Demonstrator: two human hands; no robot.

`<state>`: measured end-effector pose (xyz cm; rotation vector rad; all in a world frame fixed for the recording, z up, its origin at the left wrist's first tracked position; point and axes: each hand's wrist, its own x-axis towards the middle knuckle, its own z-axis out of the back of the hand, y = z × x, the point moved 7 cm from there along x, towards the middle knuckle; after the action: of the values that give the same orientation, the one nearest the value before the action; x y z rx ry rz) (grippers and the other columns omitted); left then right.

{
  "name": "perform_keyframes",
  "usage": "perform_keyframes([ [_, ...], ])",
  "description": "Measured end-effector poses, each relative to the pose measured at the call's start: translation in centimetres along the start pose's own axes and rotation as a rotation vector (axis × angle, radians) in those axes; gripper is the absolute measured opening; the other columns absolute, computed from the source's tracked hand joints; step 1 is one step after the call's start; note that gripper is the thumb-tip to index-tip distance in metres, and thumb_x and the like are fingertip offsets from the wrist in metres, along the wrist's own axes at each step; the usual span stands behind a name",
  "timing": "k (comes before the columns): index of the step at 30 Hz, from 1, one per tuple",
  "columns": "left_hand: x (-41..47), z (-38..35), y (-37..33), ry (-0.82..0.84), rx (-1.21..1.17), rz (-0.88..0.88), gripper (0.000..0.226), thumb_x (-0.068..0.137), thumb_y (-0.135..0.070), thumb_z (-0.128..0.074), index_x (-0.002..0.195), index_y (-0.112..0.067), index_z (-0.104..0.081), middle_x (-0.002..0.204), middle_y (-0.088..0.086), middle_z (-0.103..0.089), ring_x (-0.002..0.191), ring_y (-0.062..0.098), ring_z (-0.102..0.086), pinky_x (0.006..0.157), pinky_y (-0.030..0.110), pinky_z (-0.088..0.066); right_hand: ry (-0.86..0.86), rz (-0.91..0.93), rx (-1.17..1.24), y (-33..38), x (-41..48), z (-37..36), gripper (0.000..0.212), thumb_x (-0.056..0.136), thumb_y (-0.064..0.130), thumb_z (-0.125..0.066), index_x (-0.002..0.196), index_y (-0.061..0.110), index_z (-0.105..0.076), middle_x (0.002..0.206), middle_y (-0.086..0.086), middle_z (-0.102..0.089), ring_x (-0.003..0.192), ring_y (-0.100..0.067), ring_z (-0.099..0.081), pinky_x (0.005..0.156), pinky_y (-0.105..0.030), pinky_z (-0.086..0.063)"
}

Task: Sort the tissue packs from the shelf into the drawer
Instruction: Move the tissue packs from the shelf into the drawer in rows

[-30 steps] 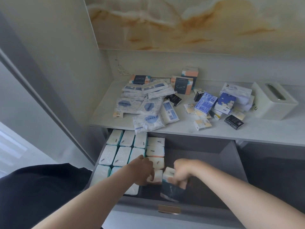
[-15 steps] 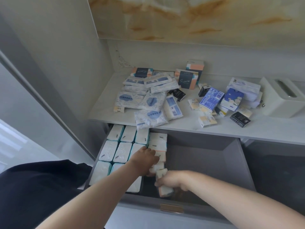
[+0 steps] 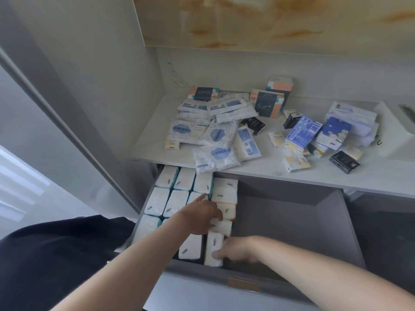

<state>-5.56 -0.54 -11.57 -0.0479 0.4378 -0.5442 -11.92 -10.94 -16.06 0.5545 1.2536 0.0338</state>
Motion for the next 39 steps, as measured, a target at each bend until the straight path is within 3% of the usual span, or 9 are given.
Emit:
perform_keyframes([
  [3, -0.1, 0.0, 0.1, 0.018, -0.02, -0.002, 0.037, 0.091, -0.02, -0.059, 0.126, -0.03, -0.057, 0.131, -0.002, -0.053, 0.13, 0.015, -0.044, 0.118, 0.034, 0.009, -0.09, 0.043, -0.032, 0.5, 1.5, -1.4, 0.045, 0.093, 0.044, -0.058, 0.123, 0.011, -0.056, 0.122, -0.005, -0.058, 0.113, -0.023, -0.055, 0.092, -0.03, -0.041],
  [7, -0.1, -0.5, -0.4, 0.09, 0.119, -0.03, 0.054, 0.082, -0.046, -0.068, 0.133, -0.032, -0.052, 0.138, 0.001, -0.046, 0.134, 0.019, -0.038, 0.122, 0.043, 0.004, -0.055, 0.074, -0.136, 1.2, 1.4, -1.1, 0.057, 0.091, 0.052, -0.055, 0.132, 0.014, -0.055, 0.13, -0.006, -0.058, 0.115, -0.023, -0.055, 0.101, -0.034, -0.042],
  [13, 0.4, -1.1, -0.5, 0.056, 0.291, -0.02, 0.073, 0.075, -0.052, -0.074, 0.137, -0.03, -0.044, 0.136, 0.004, -0.042, 0.131, 0.026, -0.037, 0.119, 0.05, -0.005, 0.075, -0.088, -0.283, 2.3, 0.5, 2.4, 0.048, 0.101, 0.046, -0.042, 0.13, 0.008, -0.051, 0.108, -0.011, -0.07, 0.069, -0.021, -0.064, 0.072, -0.033, -0.049],
  [16, 0.5, -0.6, -0.3, 0.024, 0.279, 0.006, 0.067, 0.077, -0.044, -0.074, 0.136, -0.026, -0.047, 0.133, 0.004, -0.045, 0.128, 0.026, -0.04, 0.118, 0.048, -0.013, -0.297, -0.001, -0.595, 4.2, -0.6, 6.2, 0.037, 0.094, 0.034, -0.051, 0.122, 0.012, -0.059, 0.113, -0.01, -0.068, 0.087, -0.025, -0.066, 0.076, -0.033, -0.05],
  [19, 0.3, -0.1, -0.1, -0.07, 0.225, 0.022, 0.052, 0.082, -0.035, -0.07, 0.13, -0.027, -0.052, 0.13, 0.002, -0.047, 0.127, 0.025, -0.042, 0.117, 0.042, -0.019, -0.676, 0.063, -0.79, 4.7, -2.1, 8.1, 0.062, 0.079, 0.041, -0.073, 0.128, 0.017, -0.044, 0.125, -0.009, -0.052, 0.11, -0.028, -0.058, 0.08, -0.036, -0.048],
  [26, -0.1, -0.3, -0.9, -0.059, 0.313, 0.026, 0.051, 0.085, -0.031, -0.066, 0.133, -0.024, -0.05, 0.133, 0.004, -0.047, 0.127, 0.027, -0.041, 0.119, 0.043, -0.018, -0.541, 0.173, -0.756, 2.2, -0.7, 7.7, 0.103, 0.063, 0.065, -0.076, 0.144, 0.025, -0.026, 0.136, -0.011, -0.033, 0.117, -0.036, -0.053, 0.093, -0.043, -0.049],
  [31, -0.1, -0.1, -0.9, -0.017, 0.299, 0.032, 0.052, 0.088, -0.031, -0.065, 0.137, -0.026, -0.048, 0.137, 0.004, -0.045, 0.131, 0.026, -0.038, 0.119, 0.043, -0.016, -0.66, 0.206, -0.882, 2.0, -0.9, 7.2, 0.081, 0.083, 0.067, -0.06, 0.144, 0.027, -0.027, 0.133, -0.012, -0.039, 0.106, -0.032, -0.058, 0.077, -0.041, -0.046],
  [34, -0.2, 0.7, -0.7, 0.016, 0.18, 0.054, 0.048, 0.09, -0.034, -0.064, 0.136, -0.027, -0.051, 0.137, 0.002, -0.048, 0.13, 0.024, -0.042, 0.115, 0.04, -0.026, -0.579, 0.156, -0.866, 1.9, -0.9, 7.3, 0.079, 0.083, 0.064, -0.059, 0.147, 0.03, -0.028, 0.135, -0.01, -0.039, 0.112, -0.034, -0.056, 0.083, -0.041, -0.045],
  [39, -0.5, 5.8, 0.6, -0.149, -0.219, 0.178, 0.03, 0.091, -0.032, -0.059, 0.12, -0.033, -0.062, 0.123, -0.007, -0.058, 0.112, 0.014, -0.055, 0.093, 0.03, -0.046, -0.68, 0.268, -0.656, 5.3, -4.9, 11.0, 0.04, 0.092, 0.046, -0.05, 0.124, 0.026, -0.062, 0.124, 0.0, -0.064, 0.112, -0.025, -0.06, 0.089, -0.034, -0.05],
])
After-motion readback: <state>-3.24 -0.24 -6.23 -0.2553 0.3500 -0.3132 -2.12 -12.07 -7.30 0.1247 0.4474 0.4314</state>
